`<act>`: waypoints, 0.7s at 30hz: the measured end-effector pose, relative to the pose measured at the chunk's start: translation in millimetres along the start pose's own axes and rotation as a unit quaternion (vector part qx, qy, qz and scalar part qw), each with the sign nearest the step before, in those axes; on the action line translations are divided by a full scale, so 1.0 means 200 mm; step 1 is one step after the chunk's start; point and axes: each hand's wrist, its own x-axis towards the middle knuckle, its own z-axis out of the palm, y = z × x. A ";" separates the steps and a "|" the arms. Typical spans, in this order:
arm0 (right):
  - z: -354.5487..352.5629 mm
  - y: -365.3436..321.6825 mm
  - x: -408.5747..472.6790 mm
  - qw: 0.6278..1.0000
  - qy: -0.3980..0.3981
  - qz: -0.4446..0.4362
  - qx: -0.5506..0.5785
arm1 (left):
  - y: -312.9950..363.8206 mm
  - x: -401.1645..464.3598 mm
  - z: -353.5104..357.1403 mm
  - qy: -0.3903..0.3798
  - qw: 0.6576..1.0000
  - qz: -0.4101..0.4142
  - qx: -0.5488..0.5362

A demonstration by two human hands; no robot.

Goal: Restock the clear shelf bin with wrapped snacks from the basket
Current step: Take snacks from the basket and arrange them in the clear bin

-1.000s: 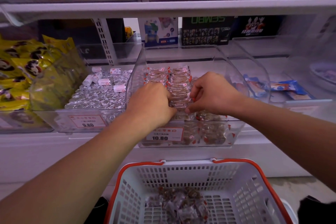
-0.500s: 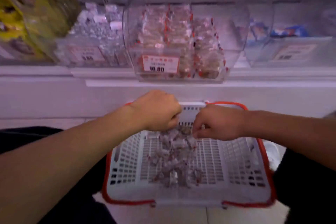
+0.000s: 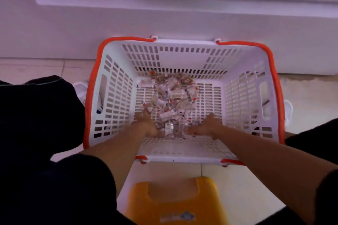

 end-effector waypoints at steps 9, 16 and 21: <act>0.18 -0.30 0.04 0.985 0.064 -0.117 -0.105 | 0.02 0.08 0.06 0.169 0.985 0.043 -0.006; 0.05 -0.29 0.07 0.985 -0.014 -0.141 -0.096 | 0.03 0.11 -0.01 0.218 0.972 0.069 0.045; -0.02 -0.20 0.06 0.987 -0.070 -0.122 -0.081 | 0.03 0.15 -0.13 0.233 0.956 0.156 0.087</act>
